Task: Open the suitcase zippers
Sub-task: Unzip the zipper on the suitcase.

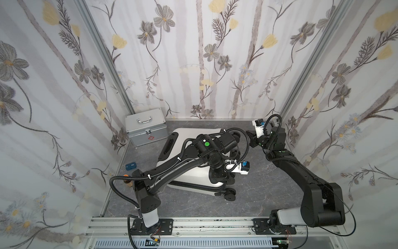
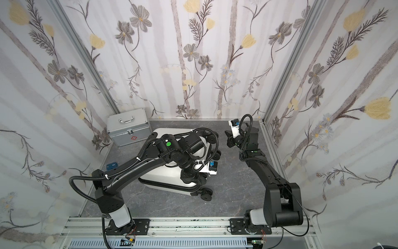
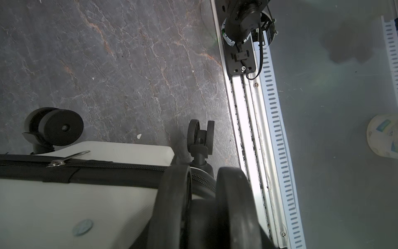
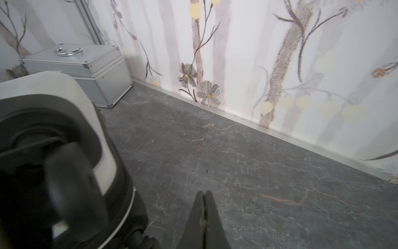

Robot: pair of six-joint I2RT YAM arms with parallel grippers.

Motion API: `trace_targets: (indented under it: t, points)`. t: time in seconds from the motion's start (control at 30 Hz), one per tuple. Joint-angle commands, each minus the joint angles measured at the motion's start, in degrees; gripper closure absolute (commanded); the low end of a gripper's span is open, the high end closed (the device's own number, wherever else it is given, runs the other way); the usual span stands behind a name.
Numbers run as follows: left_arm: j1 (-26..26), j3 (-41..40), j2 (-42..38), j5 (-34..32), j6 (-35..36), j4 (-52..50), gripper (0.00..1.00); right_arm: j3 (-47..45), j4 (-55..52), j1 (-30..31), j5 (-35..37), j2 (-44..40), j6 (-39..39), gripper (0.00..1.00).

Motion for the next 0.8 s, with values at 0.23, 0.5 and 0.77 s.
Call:
trace_targets:
  t: [0.23,0.5,0.77]
  points:
    - [-0.09,-0.92,-1.86,5.41,-3.37,1.21,1.0,-12.81,8.93,0.04,-10.72,-6.5,-1.02,0.72]
    - [-0.09,-5.5,-8.35,6.42,7.17,0.46,1.0,-18.47,0.14,4.84,-22.08,-12.18,-21.81,0.63]
    - [-0.13,-12.11,-14.04,4.13,11.73,6.14,1.0,-19.37,-6.38,13.41,-22.32,-14.33,-30.19,0.59]
